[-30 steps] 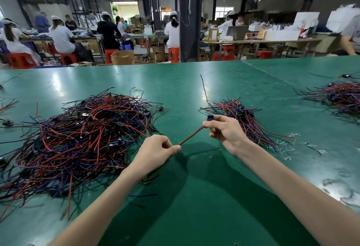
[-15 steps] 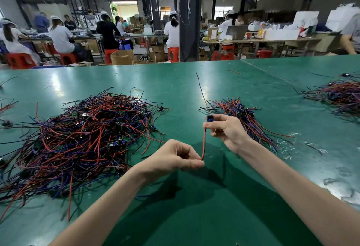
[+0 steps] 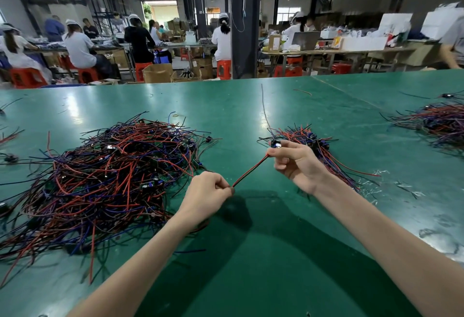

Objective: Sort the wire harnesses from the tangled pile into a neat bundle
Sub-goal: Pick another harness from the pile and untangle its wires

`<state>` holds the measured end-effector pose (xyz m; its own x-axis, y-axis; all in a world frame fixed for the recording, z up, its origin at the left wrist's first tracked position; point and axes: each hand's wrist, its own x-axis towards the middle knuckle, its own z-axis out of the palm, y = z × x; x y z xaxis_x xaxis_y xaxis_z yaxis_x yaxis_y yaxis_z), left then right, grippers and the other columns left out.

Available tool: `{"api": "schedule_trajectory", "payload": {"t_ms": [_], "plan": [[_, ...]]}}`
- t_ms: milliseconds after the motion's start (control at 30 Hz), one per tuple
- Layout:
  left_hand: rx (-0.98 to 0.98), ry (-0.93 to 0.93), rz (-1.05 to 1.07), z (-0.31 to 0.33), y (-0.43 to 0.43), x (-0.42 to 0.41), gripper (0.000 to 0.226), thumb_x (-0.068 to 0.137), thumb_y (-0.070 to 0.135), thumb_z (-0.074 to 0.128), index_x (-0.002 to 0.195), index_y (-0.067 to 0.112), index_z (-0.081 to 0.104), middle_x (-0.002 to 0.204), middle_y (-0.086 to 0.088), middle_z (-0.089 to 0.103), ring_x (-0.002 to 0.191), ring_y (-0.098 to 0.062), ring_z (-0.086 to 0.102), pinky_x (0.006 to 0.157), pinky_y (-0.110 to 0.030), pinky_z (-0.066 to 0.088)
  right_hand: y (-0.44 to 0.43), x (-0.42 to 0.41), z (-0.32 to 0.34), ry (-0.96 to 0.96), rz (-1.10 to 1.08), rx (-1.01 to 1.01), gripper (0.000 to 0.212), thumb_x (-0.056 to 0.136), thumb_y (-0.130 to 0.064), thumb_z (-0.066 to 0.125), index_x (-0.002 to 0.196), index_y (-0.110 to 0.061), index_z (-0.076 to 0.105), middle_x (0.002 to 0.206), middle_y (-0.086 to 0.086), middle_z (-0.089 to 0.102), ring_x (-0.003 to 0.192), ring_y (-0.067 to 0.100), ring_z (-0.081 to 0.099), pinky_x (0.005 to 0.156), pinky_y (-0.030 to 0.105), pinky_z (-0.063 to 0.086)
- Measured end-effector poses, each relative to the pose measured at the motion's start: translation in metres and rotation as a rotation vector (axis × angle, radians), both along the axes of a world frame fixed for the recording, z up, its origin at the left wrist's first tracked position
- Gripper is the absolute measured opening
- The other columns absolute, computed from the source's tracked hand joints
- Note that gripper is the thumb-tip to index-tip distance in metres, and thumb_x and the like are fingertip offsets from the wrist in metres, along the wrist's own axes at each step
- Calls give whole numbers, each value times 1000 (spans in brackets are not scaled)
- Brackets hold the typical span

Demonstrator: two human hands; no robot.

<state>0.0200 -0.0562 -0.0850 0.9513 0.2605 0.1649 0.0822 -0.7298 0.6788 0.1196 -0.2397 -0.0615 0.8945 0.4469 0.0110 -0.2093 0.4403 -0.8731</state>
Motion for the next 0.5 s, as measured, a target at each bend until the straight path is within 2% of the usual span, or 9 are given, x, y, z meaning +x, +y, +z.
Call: {"api": "schedule_trajectory", "payload": {"t_ms": [100, 167, 300, 400, 500], "plan": [[16, 7, 34, -1, 4, 1, 18, 80, 22, 73, 65, 20, 64, 52, 12, 51, 57, -12, 46, 59, -23, 34, 5, -4, 1, -49, 65, -15, 19, 60, 5, 69, 58, -13, 71, 51, -4, 58, 40, 5, 38, 42, 16, 32], [-23, 16, -85, 0, 4, -1, 16, 80, 21, 74, 66, 17, 66, 53, 10, 53, 53, -8, 45, 58, -23, 34, 3, -1, 3, -19, 13, 20, 20, 57, 7, 69, 65, -11, 69, 54, -1, 61, 39, 5, 39, 40, 16, 32], [-321, 25, -415, 4, -18, -13, 21, 79, 13, 76, 63, 20, 65, 53, 11, 57, 50, -1, 42, 52, -16, 34, -7, 7, 2, 18, -176, -82, 31, 56, 14, 70, 78, -6, 59, 57, 5, 64, 36, 6, 38, 37, 17, 31], [-397, -4, -512, 3, -35, -16, 23, 78, 12, 77, 61, 22, 63, 55, 12, 55, 51, -2, 41, 51, -15, 33, -3, 6, -3, 34, -197, -168, 31, 66, 21, 65, 75, -8, 58, 55, 6, 64, 34, 6, 36, 37, 16, 32], [-426, -17, -523, 4, -35, -18, 23, 78, 12, 76, 62, 22, 62, 60, 3, 56, 56, -8, 41, 53, -21, 33, 2, 6, -5, 28, -176, -222, 30, 68, 20, 66, 77, -8, 59, 58, 7, 65, 35, 5, 37, 37, 16, 34]]}}
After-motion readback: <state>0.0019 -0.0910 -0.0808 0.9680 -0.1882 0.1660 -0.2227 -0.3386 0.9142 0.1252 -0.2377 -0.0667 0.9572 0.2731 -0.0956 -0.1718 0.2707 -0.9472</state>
